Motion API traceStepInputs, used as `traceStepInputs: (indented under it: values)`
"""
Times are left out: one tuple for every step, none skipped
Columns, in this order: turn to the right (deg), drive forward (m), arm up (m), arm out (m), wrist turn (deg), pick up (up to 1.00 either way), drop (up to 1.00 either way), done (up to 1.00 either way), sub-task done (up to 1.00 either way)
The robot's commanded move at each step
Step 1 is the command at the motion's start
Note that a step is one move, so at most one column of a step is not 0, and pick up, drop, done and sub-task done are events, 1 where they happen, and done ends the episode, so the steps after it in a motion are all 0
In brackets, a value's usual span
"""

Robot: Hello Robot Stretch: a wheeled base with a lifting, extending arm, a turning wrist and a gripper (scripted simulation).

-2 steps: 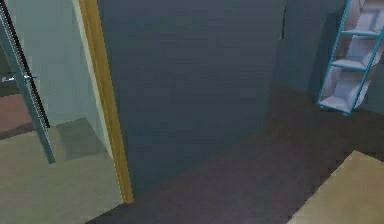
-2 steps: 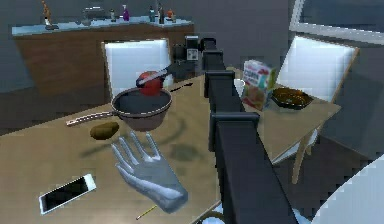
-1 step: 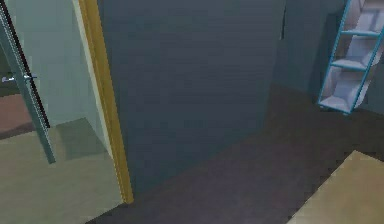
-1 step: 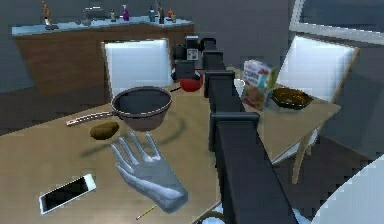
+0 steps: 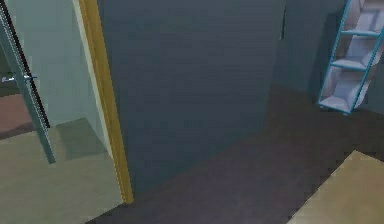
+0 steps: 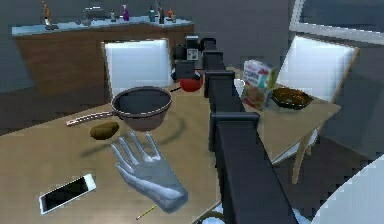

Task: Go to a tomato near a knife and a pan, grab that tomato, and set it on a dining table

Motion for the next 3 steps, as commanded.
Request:
traceStepInputs:
  values:
    - [0.0,0.00,0.00,0.00,0.0,0.00,1.00,0.00,0.00]
    - [0.0,0.00,0.00,-0.10,0.0,0.00,0.00,0.00,0.00]
    - [0.0,0.00,0.00,0.00,0.0,0.00,0.00,1.00,0.00]
